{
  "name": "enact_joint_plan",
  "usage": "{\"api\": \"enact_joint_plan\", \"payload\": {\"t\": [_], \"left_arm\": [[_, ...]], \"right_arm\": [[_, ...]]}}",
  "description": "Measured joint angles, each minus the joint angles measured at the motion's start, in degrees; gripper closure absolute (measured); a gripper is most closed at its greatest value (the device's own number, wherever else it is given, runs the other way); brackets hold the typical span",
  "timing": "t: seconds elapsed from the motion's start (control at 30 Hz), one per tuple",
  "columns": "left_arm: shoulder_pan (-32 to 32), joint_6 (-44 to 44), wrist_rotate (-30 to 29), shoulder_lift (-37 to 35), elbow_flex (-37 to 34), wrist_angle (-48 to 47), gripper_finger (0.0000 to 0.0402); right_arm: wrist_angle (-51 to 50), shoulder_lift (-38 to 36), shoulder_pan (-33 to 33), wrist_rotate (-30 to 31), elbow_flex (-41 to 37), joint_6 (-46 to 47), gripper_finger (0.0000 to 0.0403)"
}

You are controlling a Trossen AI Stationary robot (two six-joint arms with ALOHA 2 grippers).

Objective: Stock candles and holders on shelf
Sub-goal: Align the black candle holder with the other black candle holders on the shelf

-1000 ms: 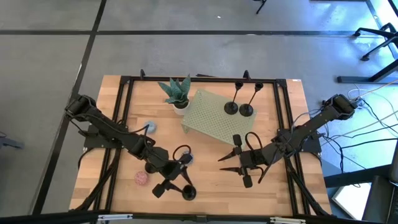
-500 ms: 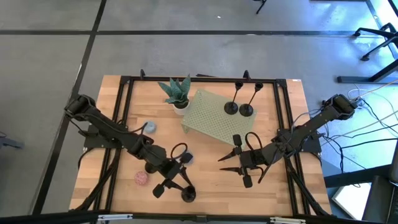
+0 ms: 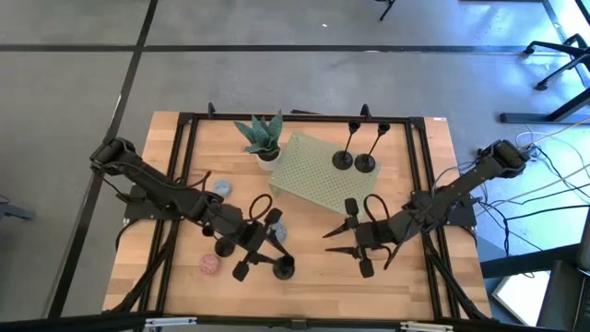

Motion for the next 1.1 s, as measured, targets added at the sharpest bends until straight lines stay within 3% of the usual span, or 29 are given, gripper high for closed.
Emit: {"api": "enact_joint_plan", "payload": {"t": [0.13,0.4,0.67,1.1], "left_arm": [[0.9,0.1,0.0,0.0,0.0,0.0,0.029],[1.7,0.6,-1.6,0.0,0.0,0.5,0.029],[1.5,2.0,-3.2,0.0,0.0,0.3,0.029],[1.9,2.5,-8.2,0.0,0.0,1.7,0.0289]], "right_arm": [[5.1,2.8,-3.4,-1.5,0.1,2.8,0.0256],[10.9,12.4,-7.9,-14.1,4.7,8.2,0.0256],[-3.7,15.6,-7.8,-13.3,14.2,8.3,0.0257],[-3.3,15.7,-7.1,-7.5,14.3,8.6,0.0257]]}}
